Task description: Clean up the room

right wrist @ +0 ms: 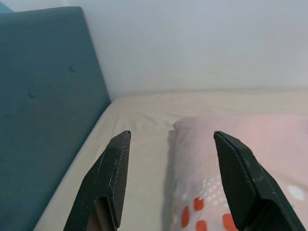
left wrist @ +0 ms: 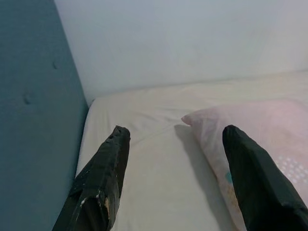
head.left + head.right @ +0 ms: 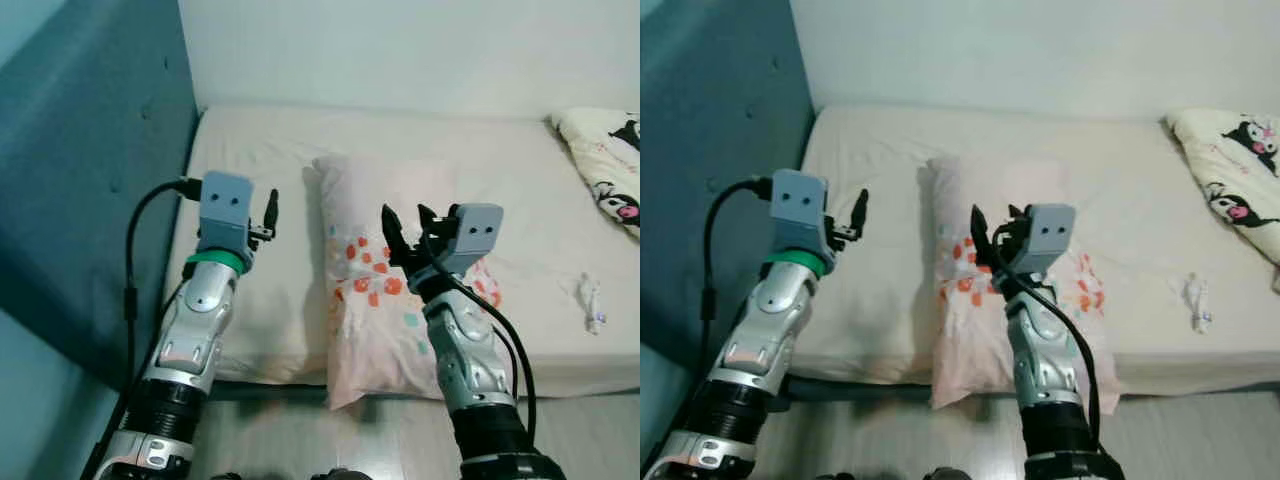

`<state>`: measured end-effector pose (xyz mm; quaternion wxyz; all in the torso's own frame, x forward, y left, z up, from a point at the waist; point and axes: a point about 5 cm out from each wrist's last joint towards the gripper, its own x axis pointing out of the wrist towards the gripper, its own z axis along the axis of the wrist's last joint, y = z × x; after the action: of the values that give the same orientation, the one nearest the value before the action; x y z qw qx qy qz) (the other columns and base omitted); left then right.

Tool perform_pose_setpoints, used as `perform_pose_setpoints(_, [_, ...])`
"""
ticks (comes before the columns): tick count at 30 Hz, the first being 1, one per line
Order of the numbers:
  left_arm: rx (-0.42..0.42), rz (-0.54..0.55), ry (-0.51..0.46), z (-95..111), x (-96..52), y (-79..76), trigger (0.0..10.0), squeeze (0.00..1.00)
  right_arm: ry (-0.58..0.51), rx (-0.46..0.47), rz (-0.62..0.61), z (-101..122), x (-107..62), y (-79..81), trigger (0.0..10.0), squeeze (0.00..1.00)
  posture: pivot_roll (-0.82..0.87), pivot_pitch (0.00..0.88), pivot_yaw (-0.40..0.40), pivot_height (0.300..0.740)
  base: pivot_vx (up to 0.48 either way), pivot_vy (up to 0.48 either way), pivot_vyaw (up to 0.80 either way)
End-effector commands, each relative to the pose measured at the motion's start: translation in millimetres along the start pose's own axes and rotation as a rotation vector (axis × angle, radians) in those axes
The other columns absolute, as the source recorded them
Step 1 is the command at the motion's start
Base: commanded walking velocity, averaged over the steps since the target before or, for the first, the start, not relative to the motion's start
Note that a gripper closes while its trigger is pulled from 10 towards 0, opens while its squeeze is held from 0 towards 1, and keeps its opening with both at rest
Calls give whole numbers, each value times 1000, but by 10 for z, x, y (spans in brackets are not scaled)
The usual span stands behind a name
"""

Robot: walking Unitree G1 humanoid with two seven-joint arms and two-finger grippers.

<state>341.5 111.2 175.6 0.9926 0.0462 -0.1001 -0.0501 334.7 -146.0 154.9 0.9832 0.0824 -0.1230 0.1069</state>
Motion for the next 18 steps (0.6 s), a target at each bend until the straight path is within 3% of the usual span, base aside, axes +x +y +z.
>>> perform_pose_setpoints(1, [14,-8,1,-11,15,-28,10000,0,17,-6,-14,-27,-40,-48,10000,0,-126,62,2,740,458,0,0])
perform_pose_setpoints(6, [8,5,4,-16,24,-16,10000,0,21,-12,-13,-30,-40,-55,10000,0,-128,57,0,740,402,0,0])
perform_pose_setpoints(18, [12,18,1,-18,36,11,10000,0,22,-15,-8,-28,-30,-50,10000,0,-127,51,2,740,0,0,0])
